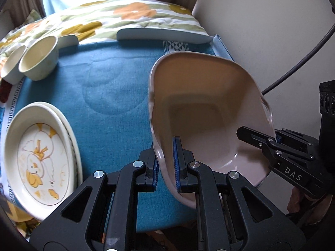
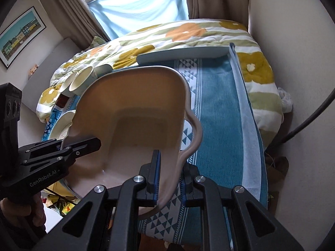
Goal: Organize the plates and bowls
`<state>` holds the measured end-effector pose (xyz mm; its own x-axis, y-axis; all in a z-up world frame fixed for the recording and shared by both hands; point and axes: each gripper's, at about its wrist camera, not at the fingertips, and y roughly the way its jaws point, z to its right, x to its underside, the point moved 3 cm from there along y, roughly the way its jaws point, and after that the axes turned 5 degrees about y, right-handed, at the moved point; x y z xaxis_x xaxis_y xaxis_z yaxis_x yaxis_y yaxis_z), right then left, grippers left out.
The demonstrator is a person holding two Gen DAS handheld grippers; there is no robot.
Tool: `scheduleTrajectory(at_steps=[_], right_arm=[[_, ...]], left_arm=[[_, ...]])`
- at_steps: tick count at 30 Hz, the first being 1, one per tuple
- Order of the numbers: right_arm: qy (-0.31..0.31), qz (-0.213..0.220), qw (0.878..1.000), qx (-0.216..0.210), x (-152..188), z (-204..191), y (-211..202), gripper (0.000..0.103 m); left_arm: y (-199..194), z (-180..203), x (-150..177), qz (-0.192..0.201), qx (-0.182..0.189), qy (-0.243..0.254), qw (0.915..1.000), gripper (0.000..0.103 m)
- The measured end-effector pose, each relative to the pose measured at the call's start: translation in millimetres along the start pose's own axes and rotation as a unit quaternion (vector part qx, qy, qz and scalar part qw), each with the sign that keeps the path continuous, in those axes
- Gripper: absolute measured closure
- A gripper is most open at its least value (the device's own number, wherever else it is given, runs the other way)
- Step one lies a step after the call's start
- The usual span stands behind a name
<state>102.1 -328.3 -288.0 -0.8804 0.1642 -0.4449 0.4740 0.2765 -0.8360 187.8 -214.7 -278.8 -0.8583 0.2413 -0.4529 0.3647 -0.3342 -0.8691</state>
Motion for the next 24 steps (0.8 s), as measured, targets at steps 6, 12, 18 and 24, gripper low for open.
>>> scheduleTrajectory(at_steps=[6, 12, 18, 24], right_arm=[[0.017, -0.009, 1.000, -0.002, 6.1, 13.9, 20.4, 0.088], [0.018, -0.017, 1.000, -0.003, 9.1, 19.1, 30.2, 0.088], [0.020, -0.025, 0.999, -0.005, 13.1, 21.1, 34.2, 0.088], [0.024, -0.026, 0.999, -0.010, 14.4, 23.4, 35.2, 0.088]], left_arm=[[27.5, 3.4, 4.2, -0.019, -0.012, 0.007, 0.9997, 0.094], [40.3, 1.0, 7.9, -0.029, -0.018, 0.005, 0.9994, 0.094], [45.8, 2.8, 8.8, -0.036, -0.026, 0.008, 0.9990, 0.094], [49.3, 5.7, 8.6, -0.039, -0.032, 0.010, 0.9987, 0.094]])
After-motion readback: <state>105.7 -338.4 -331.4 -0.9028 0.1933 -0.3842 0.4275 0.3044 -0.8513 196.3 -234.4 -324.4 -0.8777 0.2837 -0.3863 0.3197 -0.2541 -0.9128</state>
